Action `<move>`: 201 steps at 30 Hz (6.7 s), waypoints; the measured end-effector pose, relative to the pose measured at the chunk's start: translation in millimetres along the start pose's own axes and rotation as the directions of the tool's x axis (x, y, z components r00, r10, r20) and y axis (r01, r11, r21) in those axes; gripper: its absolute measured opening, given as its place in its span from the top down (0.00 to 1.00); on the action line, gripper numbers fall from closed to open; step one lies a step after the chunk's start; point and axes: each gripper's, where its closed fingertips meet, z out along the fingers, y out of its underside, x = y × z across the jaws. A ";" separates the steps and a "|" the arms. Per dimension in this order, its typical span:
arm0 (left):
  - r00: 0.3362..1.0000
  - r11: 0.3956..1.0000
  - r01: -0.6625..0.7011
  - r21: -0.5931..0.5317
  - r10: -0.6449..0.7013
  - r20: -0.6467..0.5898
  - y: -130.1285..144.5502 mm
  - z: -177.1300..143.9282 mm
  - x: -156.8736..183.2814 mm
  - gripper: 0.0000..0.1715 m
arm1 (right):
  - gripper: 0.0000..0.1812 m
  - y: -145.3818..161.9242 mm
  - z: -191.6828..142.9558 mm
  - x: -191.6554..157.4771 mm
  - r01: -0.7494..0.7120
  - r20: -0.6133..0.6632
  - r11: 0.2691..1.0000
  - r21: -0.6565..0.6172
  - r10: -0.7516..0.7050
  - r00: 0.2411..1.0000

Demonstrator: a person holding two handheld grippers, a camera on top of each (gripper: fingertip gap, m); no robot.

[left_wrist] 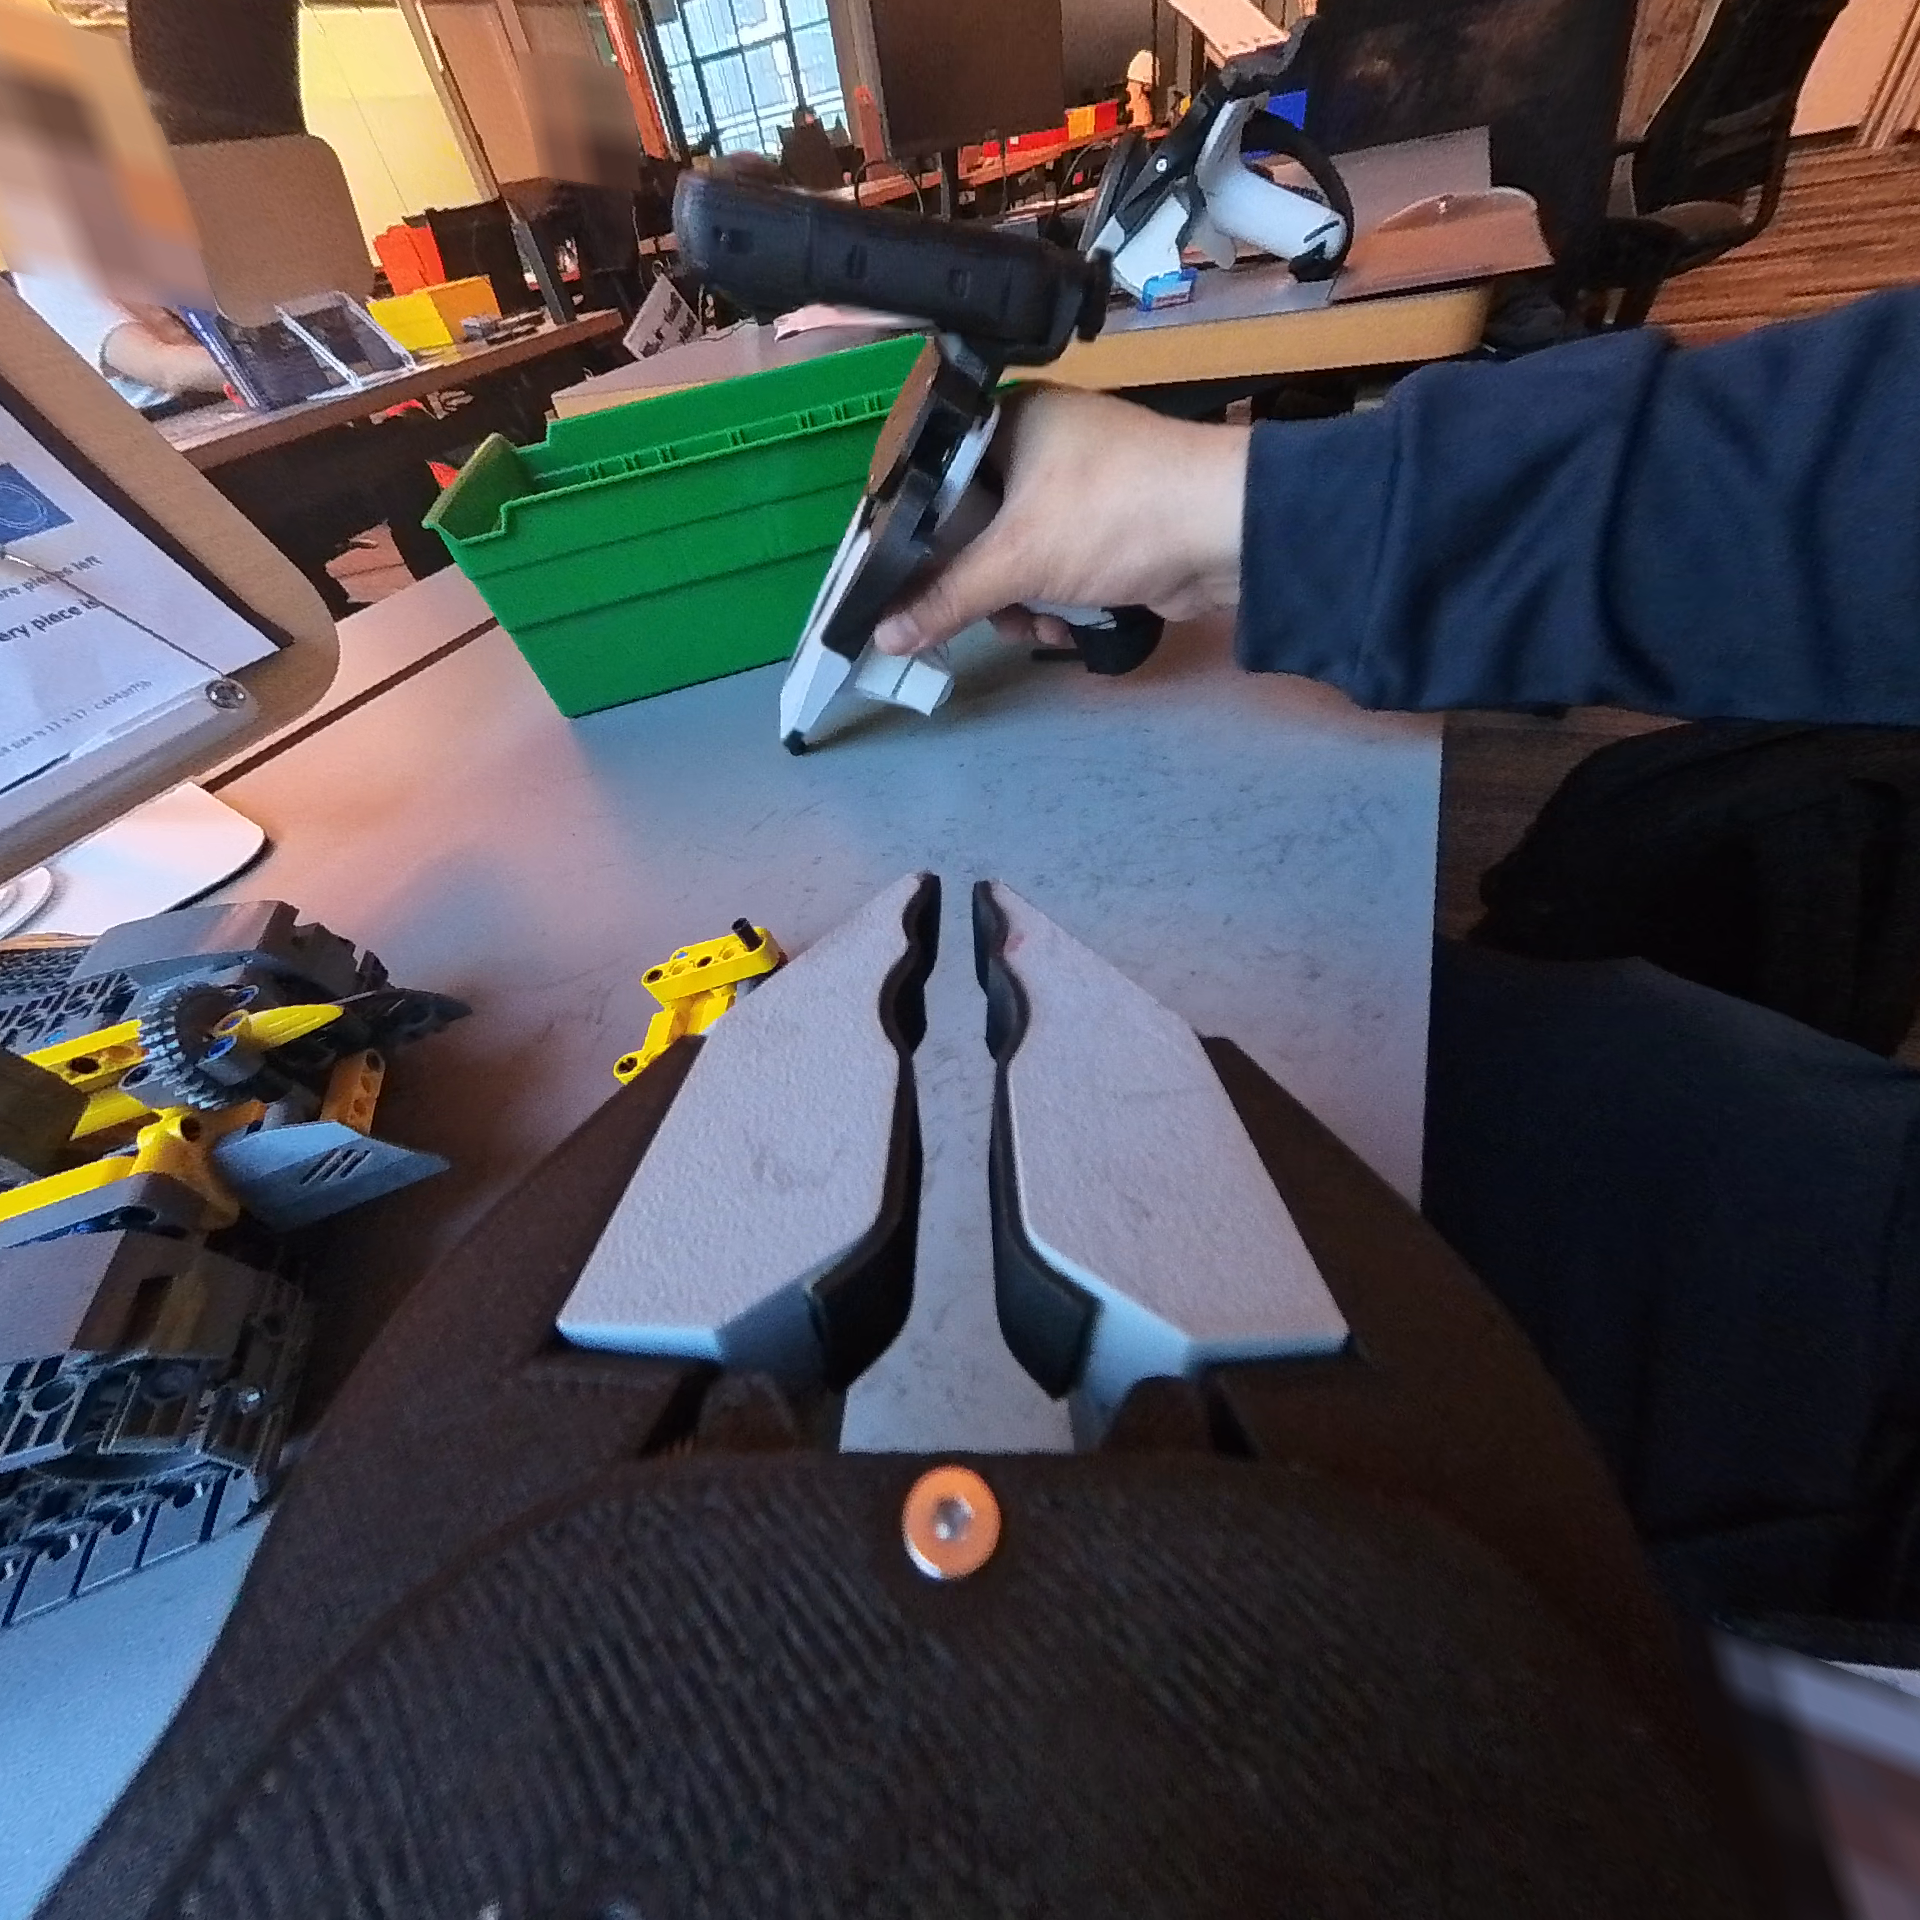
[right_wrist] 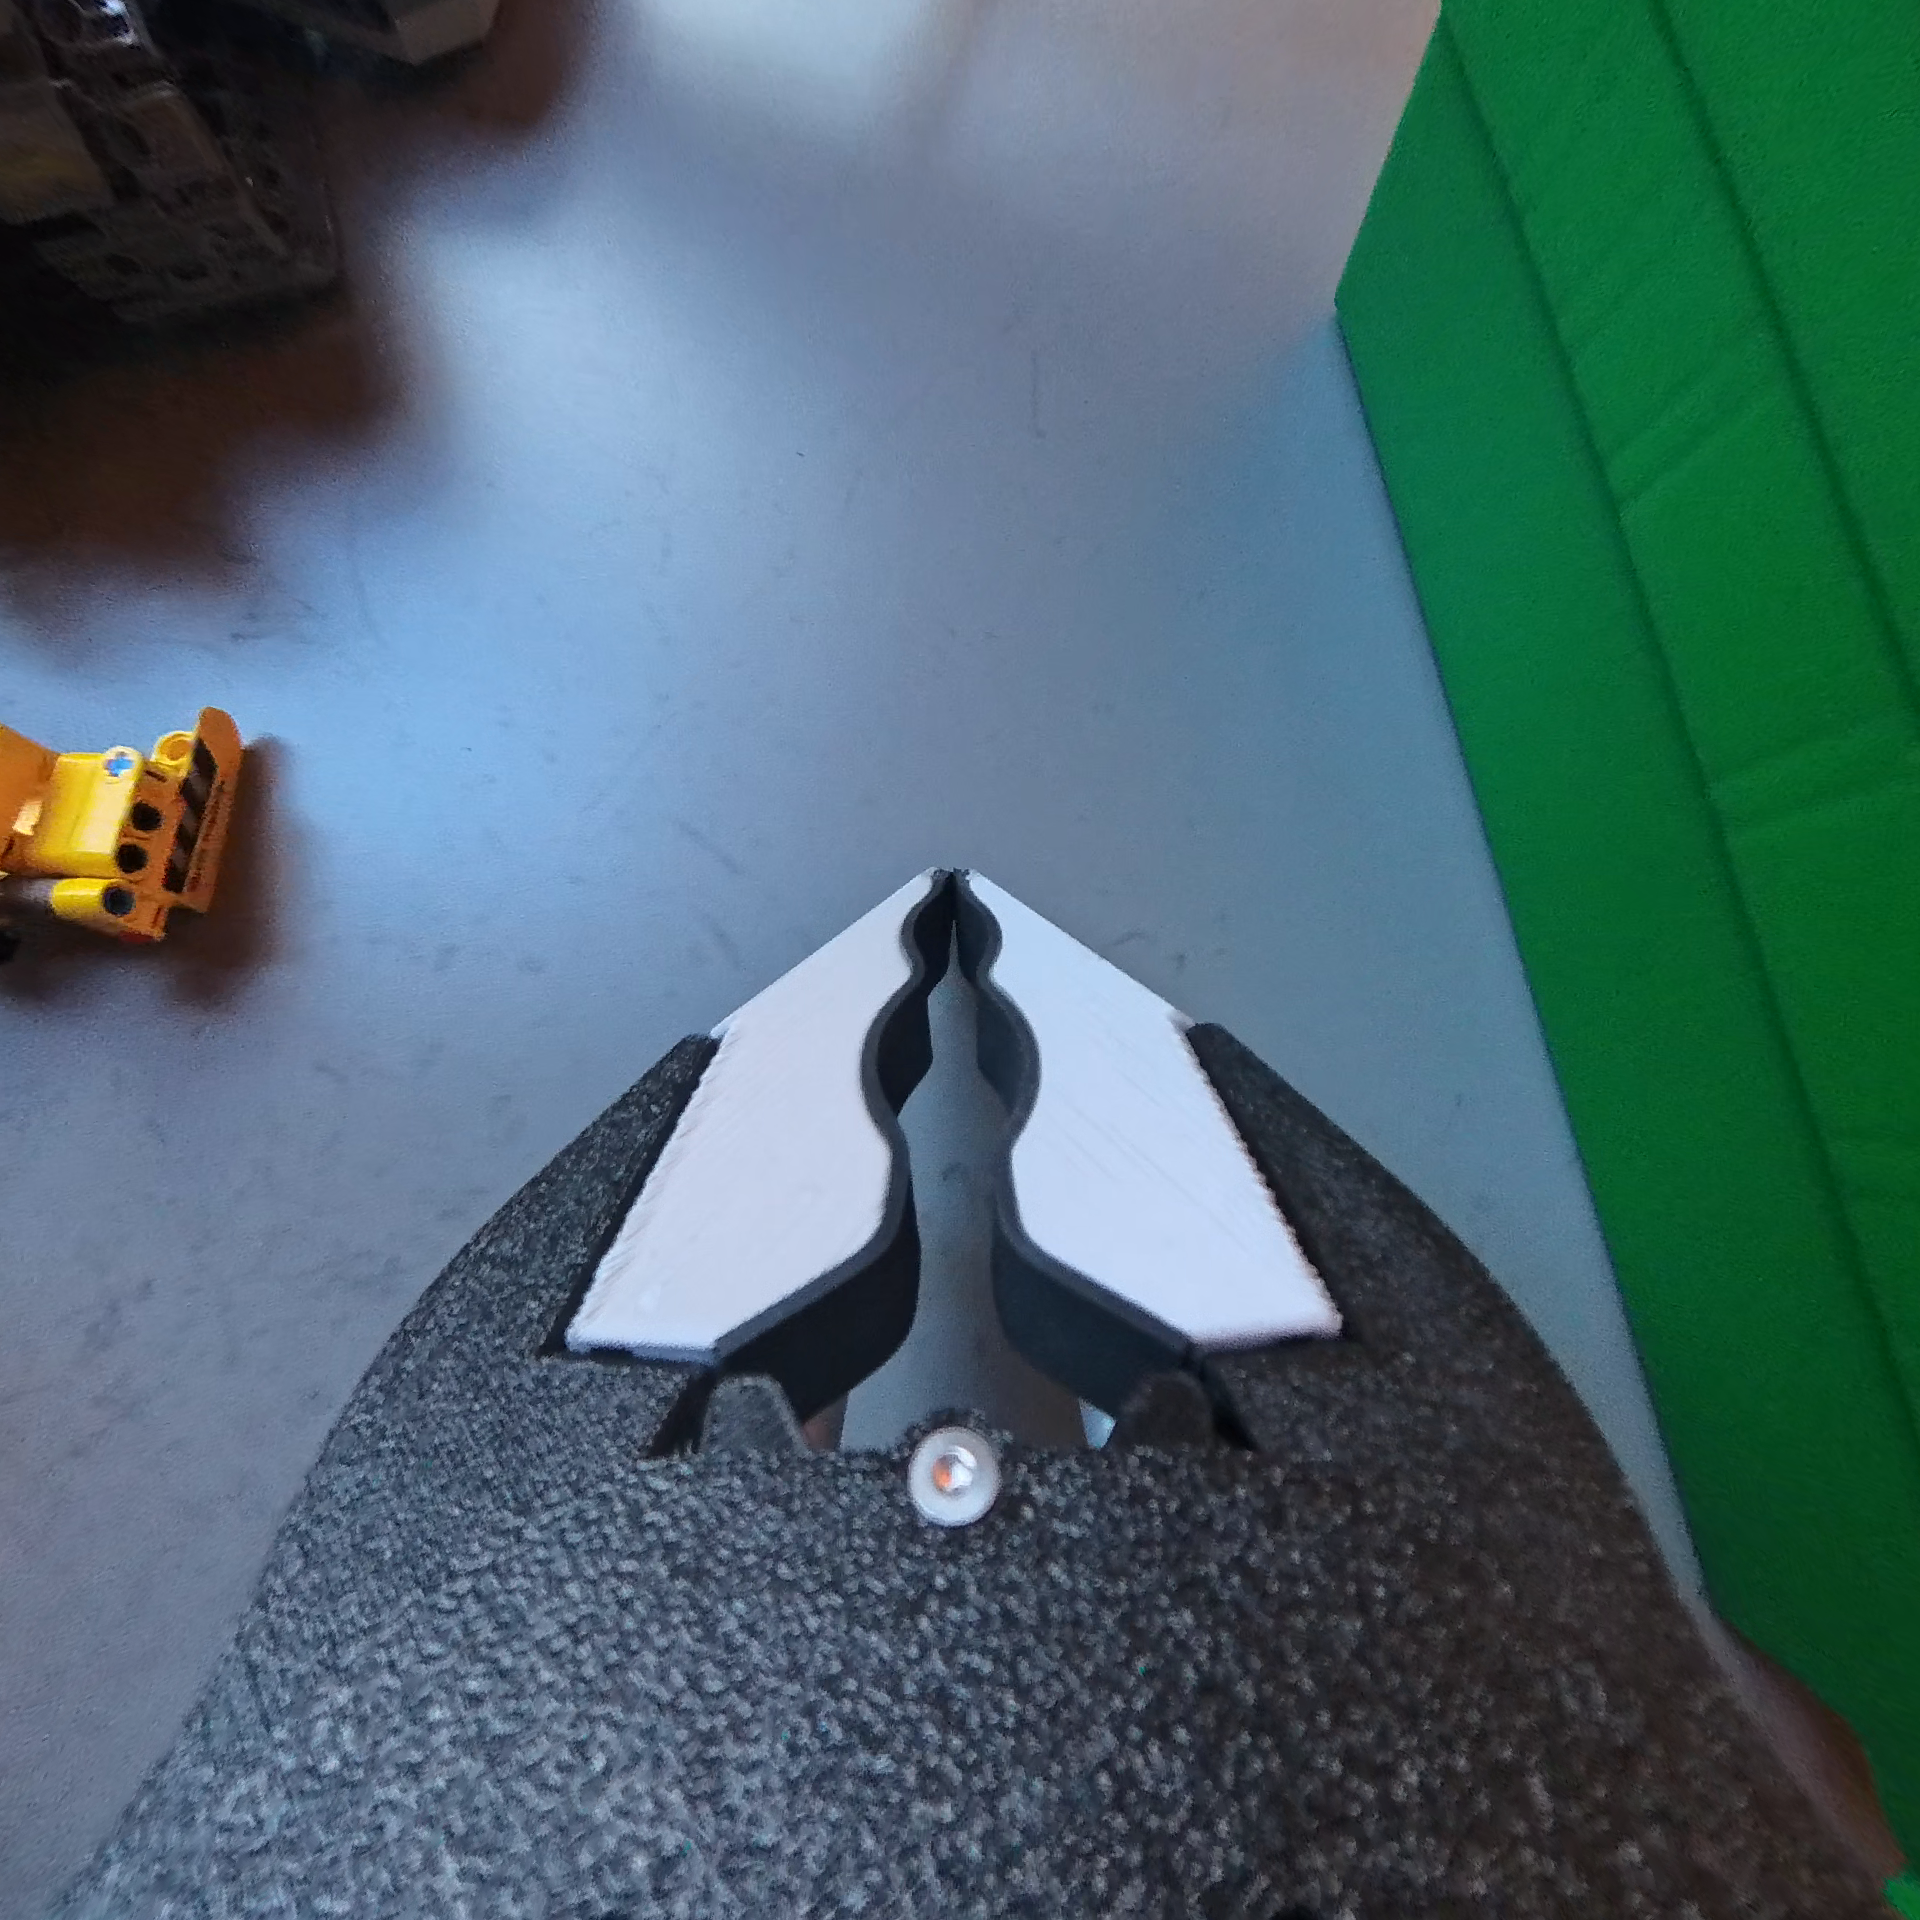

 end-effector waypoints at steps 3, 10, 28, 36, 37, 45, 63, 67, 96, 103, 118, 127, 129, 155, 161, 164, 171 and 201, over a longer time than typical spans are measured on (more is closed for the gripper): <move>1.000 1.000 0.000 0.000 0.000 0.000 0.1 0.1 0.1 0.98 | 1.00 -7.4 -8.8 -2.7 0.004 0.006 1.000 0.029 -0.004 1.000; 1.000 1.000 -0.002 -0.002 0.002 0.001 0.4 0.3 0.2 0.98 | 1.00 -49.6 -60.9 14.8 0.012 -0.040 0.985 0.171 -0.005 0.999; 1.000 1.000 0.000 0.000 0.000 -0.005 0.1 0.1 0.7 0.98 | 0.96 2.7 0.9 2.7 0.026 0.040 0.935 -0.354 -0.012 0.999; 1.000 1.000 -0.002 -0.001 0.002 -0.007 0.1 0.1 1.2 0.98 | 0.98 7.1 3.9 1.7 0.022 0.035 0.928 -0.372 -0.009 0.999; 1.000 1.000 -0.002 -0.001 0.002 -0.007 0.1 0.1 1.2 0.98 | 0.98 7.2 3.8 1.6 0.021 0.035 0.929 -0.369 -0.009 0.999; 1.000 1.000 -0.004 -0.002 0.004 -0.006 0.3 0.2 1.3 0.98 | 0.98 -8.5 -9.8 -4.6 0.052 0.050 0.958 -0.281 -0.039 0.998; 1.000 1.000 -0.003 -0.002 0.003 0.007 0.2 0.6 -0.5 0.98 | 0.89 -69.1 -106.2 128.0 -0.161 -0.208 0.958 0.236 0.212 0.955; 0.981 1.000 0.018 -0.005 -0.017 0.192 2.9 -7.5 -31.8 0.97 | 0.89 -78.9 -99.7 38.0 -0.067 0.021 0.942 0.328 0.064 0.998; 0.989 0.848 0.105 -0.520 -0.144 -0.034 84.7 32.4 -48.4 0.75 | 0.93 -19.6 -58.5 -172.2 0.050 0.522 0.900 0.432 -0.295 0.801; 0.970 0.855 0.091 -0.511 -0.193 -0.150 80.8 29.8 -31.1 0.75 | 0.76 8.9 -53.5 -169.0 0.377 0.366 0.849 0.371 -0.507 0.780; 0.644 0.713 0.514 -0.477 -0.688 -0.335 50.6 5.9 -1.2 0.74 | 0.91 12.2 -69.8 -184.5 0.616 0.169 0.665 0.422 -0.726 0.667; 0.900 0.913 0.346 -0.216 -0.388 -0.200 30.8 6.7 -32.0 0.72 | 0.93 6.1 -58.0 -175.2 0.479 0.240 0.786 0.392 -0.589 0.772; 0.915 0.925 0.287 -0.248 -0.341 -0.216 34.6 9.1 -24.7 0.71 | 0.93 9.1 -51.4 -168.9 0.470 0.240 0.809 0.353 -0.564 0.790; 0.956 0.964 0.039 -0.264 -0.113 -0.270 39.9 12.7 -1.3 0.87 | 0.82 21.9 -81.3 -193.5 0.479 0.371 0.725 0.495 -0.675 0.638; 0.955 0.960 0.031 -0.279 -0.111 -0.276 41.9 13.5 0.4 0.87 | 0.91 10.0 -95.7 -190.5 0.526 0.250 0.645 0.554 -0.731 0.635; 0.956 0.958 0.014 -0.285 -0.096 -0.276 43.3 14.0 1.8 0.87 | 0.89 15.8 -95.2 -190.0 0.548 0.259 0.641 0.538 -0.744 0.616; 0.943 0.964 -0.033 -0.265 -0.058 -0.328 41.4 11.3 11.5 0.87 | 0.81 26.2 -89.8 -199.3 0.585 0.287 0.630 0.510 -0.766 0.575; 0.830 0.978 0.198 -0.060 -0.199 -0.521 0.4 -14.8 16.9 0.87 | 0.84 8.7 -118.6 -219.4 0.391 0.379 0.640 0.661 -0.735 0.563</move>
